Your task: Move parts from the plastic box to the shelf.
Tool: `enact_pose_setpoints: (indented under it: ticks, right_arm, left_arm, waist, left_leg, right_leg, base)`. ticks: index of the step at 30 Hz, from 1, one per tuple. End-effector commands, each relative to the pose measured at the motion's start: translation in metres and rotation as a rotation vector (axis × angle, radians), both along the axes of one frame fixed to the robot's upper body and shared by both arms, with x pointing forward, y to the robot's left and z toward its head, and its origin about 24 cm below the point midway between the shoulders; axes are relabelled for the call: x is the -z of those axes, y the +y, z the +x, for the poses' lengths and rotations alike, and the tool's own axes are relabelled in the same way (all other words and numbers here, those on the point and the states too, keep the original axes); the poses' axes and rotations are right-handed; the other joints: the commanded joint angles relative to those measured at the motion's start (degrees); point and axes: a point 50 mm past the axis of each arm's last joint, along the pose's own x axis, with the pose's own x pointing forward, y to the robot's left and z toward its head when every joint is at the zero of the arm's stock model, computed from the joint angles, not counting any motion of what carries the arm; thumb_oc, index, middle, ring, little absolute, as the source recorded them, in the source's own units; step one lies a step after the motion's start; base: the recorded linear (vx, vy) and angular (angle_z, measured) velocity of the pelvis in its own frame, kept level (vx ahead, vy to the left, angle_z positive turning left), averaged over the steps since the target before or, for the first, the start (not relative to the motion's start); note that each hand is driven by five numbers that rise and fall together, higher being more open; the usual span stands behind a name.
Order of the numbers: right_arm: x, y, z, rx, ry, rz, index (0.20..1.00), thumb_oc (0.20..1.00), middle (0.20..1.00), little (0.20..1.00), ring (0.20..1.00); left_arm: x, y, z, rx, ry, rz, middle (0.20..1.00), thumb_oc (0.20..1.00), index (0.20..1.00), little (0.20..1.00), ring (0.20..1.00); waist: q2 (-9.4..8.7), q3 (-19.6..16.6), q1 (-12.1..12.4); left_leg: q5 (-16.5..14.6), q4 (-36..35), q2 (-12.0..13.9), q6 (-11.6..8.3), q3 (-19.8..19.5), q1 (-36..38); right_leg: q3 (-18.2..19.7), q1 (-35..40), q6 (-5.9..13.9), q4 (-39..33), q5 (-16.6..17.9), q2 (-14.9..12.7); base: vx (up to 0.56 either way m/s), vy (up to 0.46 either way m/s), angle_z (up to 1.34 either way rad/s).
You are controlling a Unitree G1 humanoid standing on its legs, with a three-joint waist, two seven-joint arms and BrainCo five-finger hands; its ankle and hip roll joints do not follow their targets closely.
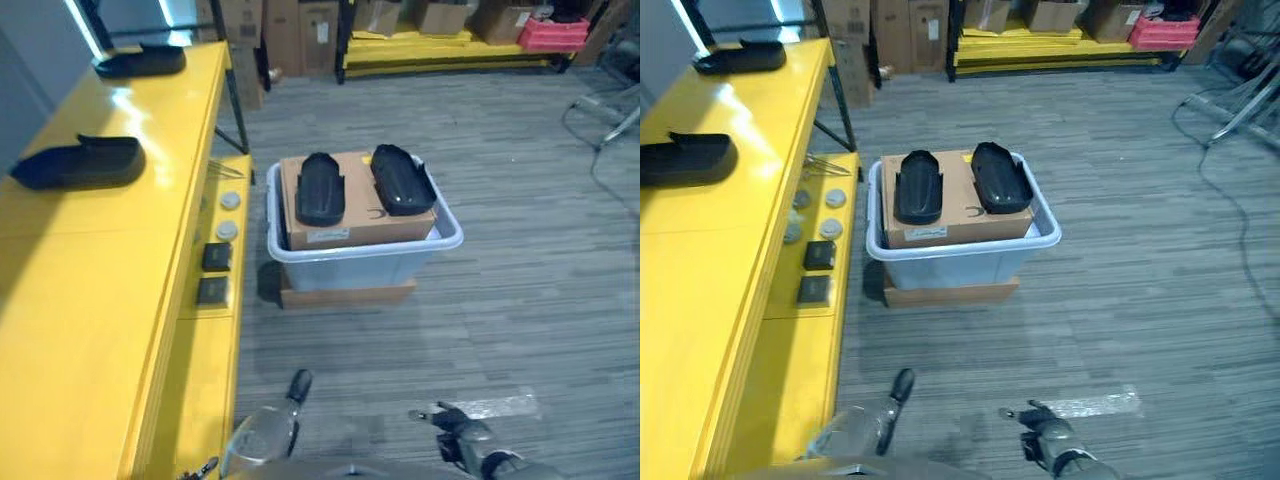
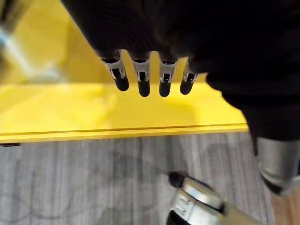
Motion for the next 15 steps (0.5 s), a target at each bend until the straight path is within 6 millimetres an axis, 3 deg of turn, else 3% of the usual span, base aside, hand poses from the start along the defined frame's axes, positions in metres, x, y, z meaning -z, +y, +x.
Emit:
enact_pose_setpoints:
  ticks: [1, 2, 3, 4, 5, 6, 7, 8, 9, 11, 14, 15]
  right_arm:
    - [-0.018, -0.027, 0.020, -0.087, -0.068, -0.102, 1.000, 1.000, 1.000, 1.000, 1.000]
    - [-0.020, -0.026, 0.025, -0.091, -0.084, -0.101, 1.000, 1.000, 1.000, 1.000, 1.000]
    - [-0.021, -0.025, 0.026, -0.092, -0.089, -0.099, 1.000, 1.000, 1.000, 1.000, 1.000]
    - [-0.022, -0.025, 0.028, -0.097, -0.095, -0.105, 1.000, 1.000, 1.000, 1.000, 1.000]
    - [-0.022, -0.025, 0.028, -0.097, -0.095, -0.105, 1.000, 1.000, 1.000, 1.000, 1.000]
    - [-0.022, -0.027, 0.028, -0.095, -0.089, -0.113, 1.000, 1.000, 1.000, 1.000, 1.000]
    - [-0.022, -0.028, 0.027, -0.090, -0.083, -0.114, 1.000, 1.000, 1.000, 1.000, 1.000]
    - [-0.022, -0.028, 0.026, -0.087, -0.079, -0.116, 1.000, 1.000, 1.000, 1.000, 1.000]
    - [-0.022, -0.028, 0.026, -0.087, -0.079, -0.116, 1.000, 1.000, 1.000, 1.000, 1.000]
    - [-0.019, -0.030, 0.019, -0.087, -0.057, -0.123, 1.000, 1.000, 1.000, 1.000, 1.000]
    - [-0.017, -0.028, 0.017, -0.090, -0.043, -0.117, 1.000, 1.000, 1.000, 1.000, 1.000]
    - [-0.016, -0.024, 0.019, -0.102, -0.041, -0.114, 1.000, 1.000, 1.000, 1.000, 1.000]
  left_arm:
    - [-0.010, 0.030, 0.023, 0.032, -0.063, 0.075, 1.000, 1.000, 1.000, 1.000, 1.000]
    - [-0.012, 0.032, 0.030, 0.031, -0.083, 0.084, 1.000, 1.000, 1.000, 1.000, 1.000]
    - [-0.014, 0.034, 0.034, 0.028, -0.098, 0.091, 1.000, 1.000, 1.000, 1.000, 1.000]
    - [-0.016, 0.036, 0.042, 0.029, -0.125, 0.098, 1.000, 1.000, 1.000, 1.000, 1.000]
    - [-0.016, 0.036, 0.042, 0.029, -0.125, 0.098, 1.000, 1.000, 1.000, 1.000, 1.000]
    - [-0.022, 0.042, 0.054, 0.020, -0.173, 0.123, 1.000, 1.000, 1.000, 1.000, 1.000]
    - [-0.025, 0.046, 0.060, 0.017, -0.201, 0.134, 1.000, 1.000, 1.000, 1.000, 1.000]
    - [-0.027, 0.048, 0.064, 0.014, -0.216, 0.143, 1.000, 1.000, 1.000, 1.000, 1.000]
    - [-0.027, 0.048, 0.064, 0.014, -0.216, 0.143, 1.000, 1.000, 1.000, 1.000, 1.000]
    - [-0.031, 0.054, 0.070, 0.018, -0.237, 0.174, 1.000, 1.000, 1.000, 1.000, 1.000]
    - [-0.029, 0.051, 0.068, 0.014, -0.235, 0.166, 1.000, 1.000, 1.000, 1.000, 1.000]
    - [-0.024, 0.044, 0.060, -0.038, -0.219, 0.145, 1.000, 1.000, 1.000, 1.000, 1.000]
  waist:
    - [4.20, 1.03, 0.52]
    - [4.75, 1.60, -0.26]
    - [5.33, 2.07, -0.51]
    - [6.41, 2.19, -0.30]
    - [6.31, 2.46, -0.44]
    - [7.74, 2.52, -0.19]
    - [7.36, 2.34, -0.51]
    - [7.00, 2.38, -0.99]
    - [7.04, 2.44, -1.01]
    - [5.10, 1.81, -2.86]
    - [3.75, 1.27, -2.41]
    - [4.02, 0.93, -2.33]
  left_leg:
    - [-8.44, 3.17, 1.65, 3.52, -0.38, 4.87]
    - [-8.73, 4.04, 2.07, 3.98, -0.31, 4.83]
    - [-9.28, 4.95, 2.27, 4.26, -0.39, 4.87]
    - [-10.44, 5.77, 3.01, 4.25, -0.11, 5.00]
    - [-10.67, 6.03, 2.81, 4.27, -0.19, 5.18]
    - [-12.86, 6.69, 4.99, 3.41, 0.05, 6.41]
    - [-13.63, 6.53, 5.51, 2.80, -0.10, 7.15]
    - [-14.16, 6.22, 5.97, 2.18, -0.38, 7.96]
    - [-14.16, 6.20, 6.00, 2.18, -0.40, 8.05]
    - [-15.96, 5.18, 6.65, 0.43, -1.80, 10.54]
    - [-17.48, 6.76, 7.07, -0.74, -2.81, 10.50]
    - [-16.78, 7.72, 9.30, -1.92, -3.68, 10.81]
  right_leg:
    - [-2.08, -12.54, 2.24, 14.18, 12.14, 4.18]
    - [-1.18, -15.50, 2.88, 18.60, 14.90, 3.68]
    - [-1.35, -17.22, 2.87, 21.32, 15.01, 1.88]
    - [-3.55, -18.18, 2.17, 20.48, 14.71, -2.02]
    - [-3.63, -17.99, 2.18, 20.83, 14.35, -2.22]
    - [-8.69, -18.18, -0.52, 15.61, 12.85, -9.35]
    - [-9.02, -18.35, -0.31, 10.70, 13.64, -10.97]
    - [-8.25, -17.65, 0.51, 5.87, 14.91, -10.90]
    - [-8.29, -17.52, 0.51, 5.79, 14.94, -10.86]
    - [0.02, -17.54, 3.40, -4.88, 18.09, -9.18]
    - [-0.03, -15.31, 4.62, -7.76, 19.10, -9.72]
    - [-0.77, -14.43, 3.73, -8.13, 18.24, -8.01]
  base:
    - [0.06, 0.033, -0.96]
    - [0.06, -0.009, -0.65]
    - [0.08, -0.030, -0.26]
    - [0.07, -0.029, 0.23]
    - [0.15, -0.160, 0.25]
    - [0.17, -0.252, 0.17]
    - [0.24, -0.367, -0.01]
    - [0.13, -0.233, -0.08]
    - [0.16, -0.271, -0.13]
    - [0.28, -0.484, 0.14]
    - [0.18, -0.405, 0.38]
    - [0.23, -0.606, 0.50]
